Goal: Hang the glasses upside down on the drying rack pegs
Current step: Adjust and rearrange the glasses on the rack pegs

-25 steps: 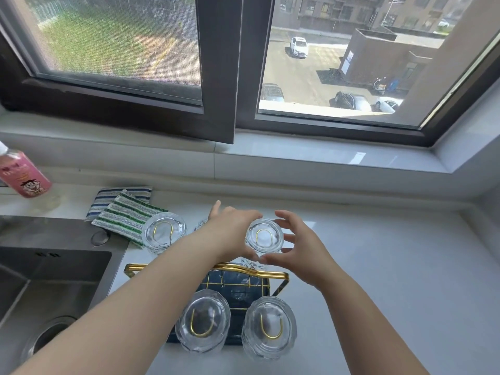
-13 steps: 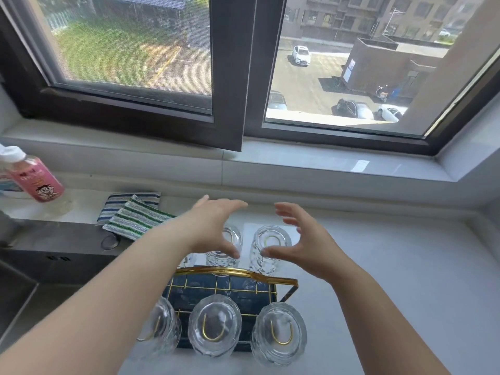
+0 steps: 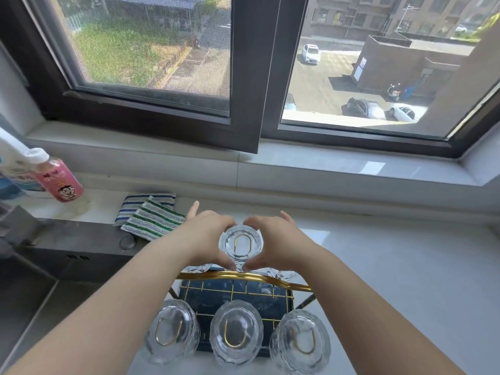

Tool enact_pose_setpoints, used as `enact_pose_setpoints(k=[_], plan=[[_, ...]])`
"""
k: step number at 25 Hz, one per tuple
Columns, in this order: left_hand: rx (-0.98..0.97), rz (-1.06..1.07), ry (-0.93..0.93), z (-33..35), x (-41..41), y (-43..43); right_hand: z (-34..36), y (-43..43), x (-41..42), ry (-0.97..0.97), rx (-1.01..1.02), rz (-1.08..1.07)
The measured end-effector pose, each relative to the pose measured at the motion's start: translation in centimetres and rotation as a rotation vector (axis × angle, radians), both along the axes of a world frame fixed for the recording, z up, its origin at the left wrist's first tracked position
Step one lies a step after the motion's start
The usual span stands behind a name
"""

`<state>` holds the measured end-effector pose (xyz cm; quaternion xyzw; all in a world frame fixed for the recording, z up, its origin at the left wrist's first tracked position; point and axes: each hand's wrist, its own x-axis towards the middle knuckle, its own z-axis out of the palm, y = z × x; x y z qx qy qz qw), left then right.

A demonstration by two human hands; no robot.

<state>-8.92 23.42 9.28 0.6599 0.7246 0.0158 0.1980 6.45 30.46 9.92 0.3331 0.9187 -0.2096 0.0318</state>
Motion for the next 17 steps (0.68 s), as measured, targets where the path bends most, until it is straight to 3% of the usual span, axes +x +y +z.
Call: enact_pose_setpoints(k=[17], plan=[[0.02,0.008,-0.085,-0.64,-0.42,-0.31,-0.09,0.25,0.55,0.024,-0.023,-0.035]])
